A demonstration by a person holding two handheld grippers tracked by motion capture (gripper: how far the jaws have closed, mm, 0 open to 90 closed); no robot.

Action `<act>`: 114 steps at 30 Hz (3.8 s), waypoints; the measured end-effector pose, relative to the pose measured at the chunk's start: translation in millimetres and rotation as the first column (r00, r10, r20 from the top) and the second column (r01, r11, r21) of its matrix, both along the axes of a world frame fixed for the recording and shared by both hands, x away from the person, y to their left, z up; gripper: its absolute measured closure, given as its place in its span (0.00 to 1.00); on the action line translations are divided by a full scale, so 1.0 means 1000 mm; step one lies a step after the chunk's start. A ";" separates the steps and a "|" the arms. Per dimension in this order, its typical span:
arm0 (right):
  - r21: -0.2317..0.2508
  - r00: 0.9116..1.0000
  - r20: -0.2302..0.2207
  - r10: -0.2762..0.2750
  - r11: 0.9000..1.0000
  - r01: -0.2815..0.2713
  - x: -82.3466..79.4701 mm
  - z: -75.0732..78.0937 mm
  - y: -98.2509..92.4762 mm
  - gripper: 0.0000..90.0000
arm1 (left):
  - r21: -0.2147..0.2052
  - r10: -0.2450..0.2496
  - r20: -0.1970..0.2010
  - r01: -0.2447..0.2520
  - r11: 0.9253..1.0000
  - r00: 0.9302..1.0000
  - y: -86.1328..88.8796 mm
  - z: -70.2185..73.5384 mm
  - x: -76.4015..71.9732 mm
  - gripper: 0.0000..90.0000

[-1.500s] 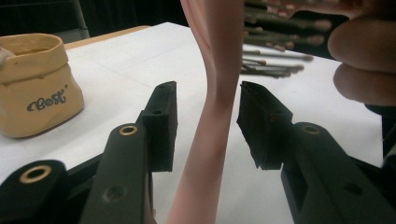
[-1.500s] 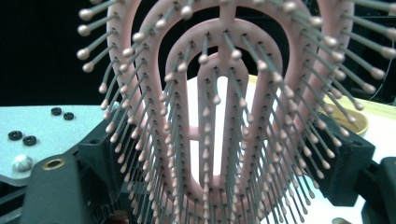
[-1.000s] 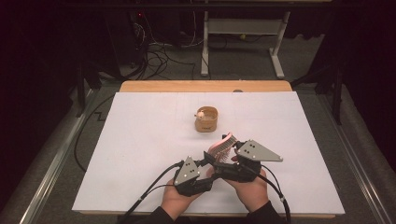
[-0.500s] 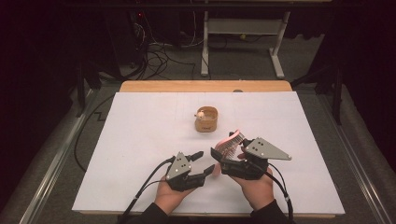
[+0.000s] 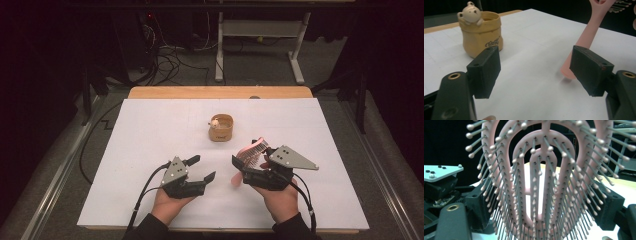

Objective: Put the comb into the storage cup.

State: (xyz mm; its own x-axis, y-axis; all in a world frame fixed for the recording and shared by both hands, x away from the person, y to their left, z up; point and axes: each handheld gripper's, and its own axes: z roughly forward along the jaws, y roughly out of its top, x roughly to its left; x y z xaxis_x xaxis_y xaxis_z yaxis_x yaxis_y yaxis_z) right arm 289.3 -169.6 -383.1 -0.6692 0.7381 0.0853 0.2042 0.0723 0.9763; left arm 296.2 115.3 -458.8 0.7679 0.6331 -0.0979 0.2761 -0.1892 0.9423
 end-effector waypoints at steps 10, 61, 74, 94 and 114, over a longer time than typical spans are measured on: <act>0.000 1.000 0.005 -0.021 1.000 0.021 0.001 0.002 -0.007 0.22 | -0.004 0.061 -0.022 -0.061 0.998 0.998 0.037 0.003 0.004 0.06; 0.012 0.984 0.027 -0.176 0.984 0.176 0.008 0.007 -0.059 0.22 | -0.024 0.158 -0.046 -0.159 0.987 0.986 0.112 -0.009 -0.004 0.00; 0.007 0.985 0.040 -0.167 0.986 0.167 0.019 0.011 -0.042 0.22 | 0.014 0.134 -0.022 -0.134 0.991 0.991 0.105 -0.010 -0.006 0.00; 0.017 0.979 0.072 -0.189 0.982 0.188 0.051 0.038 -0.021 0.22 | 0.014 0.090 -0.026 -0.089 0.996 0.996 0.097 -0.011 -0.008 0.00; 0.021 0.970 0.099 -0.222 0.975 0.221 0.067 0.062 -0.007 0.22 | -0.003 0.058 -0.046 -0.059 0.998 0.997 0.096 -0.013 -0.008 0.00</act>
State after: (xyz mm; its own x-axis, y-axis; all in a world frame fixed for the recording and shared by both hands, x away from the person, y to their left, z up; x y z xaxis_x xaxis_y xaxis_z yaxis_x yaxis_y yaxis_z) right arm 355.8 -176.1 -321.3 -0.4945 0.8685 0.0338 0.1154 0.0271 0.9929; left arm 288.4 211.3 -471.4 0.7241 0.6763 -0.1350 0.3296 -0.1675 0.9291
